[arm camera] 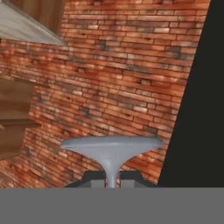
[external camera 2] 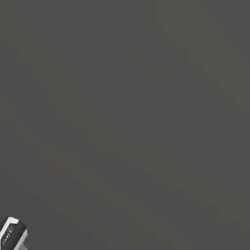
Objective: Retrieve the wine glasses from the counter and place one next to each plate.
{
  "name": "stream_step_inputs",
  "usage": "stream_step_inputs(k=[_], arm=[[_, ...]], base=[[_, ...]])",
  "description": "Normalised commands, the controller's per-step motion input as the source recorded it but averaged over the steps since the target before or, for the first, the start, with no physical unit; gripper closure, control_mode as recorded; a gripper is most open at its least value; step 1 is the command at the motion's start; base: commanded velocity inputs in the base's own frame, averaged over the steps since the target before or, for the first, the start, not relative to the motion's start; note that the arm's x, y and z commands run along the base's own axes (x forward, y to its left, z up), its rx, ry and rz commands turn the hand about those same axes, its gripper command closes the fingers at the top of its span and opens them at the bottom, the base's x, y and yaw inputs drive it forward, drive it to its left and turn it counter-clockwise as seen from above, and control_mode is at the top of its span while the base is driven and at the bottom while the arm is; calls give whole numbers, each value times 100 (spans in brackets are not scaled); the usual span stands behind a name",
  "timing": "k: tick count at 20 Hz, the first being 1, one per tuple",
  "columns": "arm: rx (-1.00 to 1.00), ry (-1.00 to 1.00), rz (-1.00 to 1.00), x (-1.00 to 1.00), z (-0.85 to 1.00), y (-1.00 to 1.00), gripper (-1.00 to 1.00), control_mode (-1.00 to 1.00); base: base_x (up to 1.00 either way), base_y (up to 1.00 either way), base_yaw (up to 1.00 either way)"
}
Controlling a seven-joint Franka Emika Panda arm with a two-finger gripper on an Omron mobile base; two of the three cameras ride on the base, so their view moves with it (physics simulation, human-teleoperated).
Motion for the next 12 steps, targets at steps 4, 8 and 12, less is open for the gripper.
stream_step_inputs(k=[4,8,12], arm=[[0,0,0,0,0,0,100,100],[0,0,0,0,0,0,100,100],[0,0,0,0,0,0,100,100]], base=[[100,20,-19],[100,14,-17],[93,12,-18]])
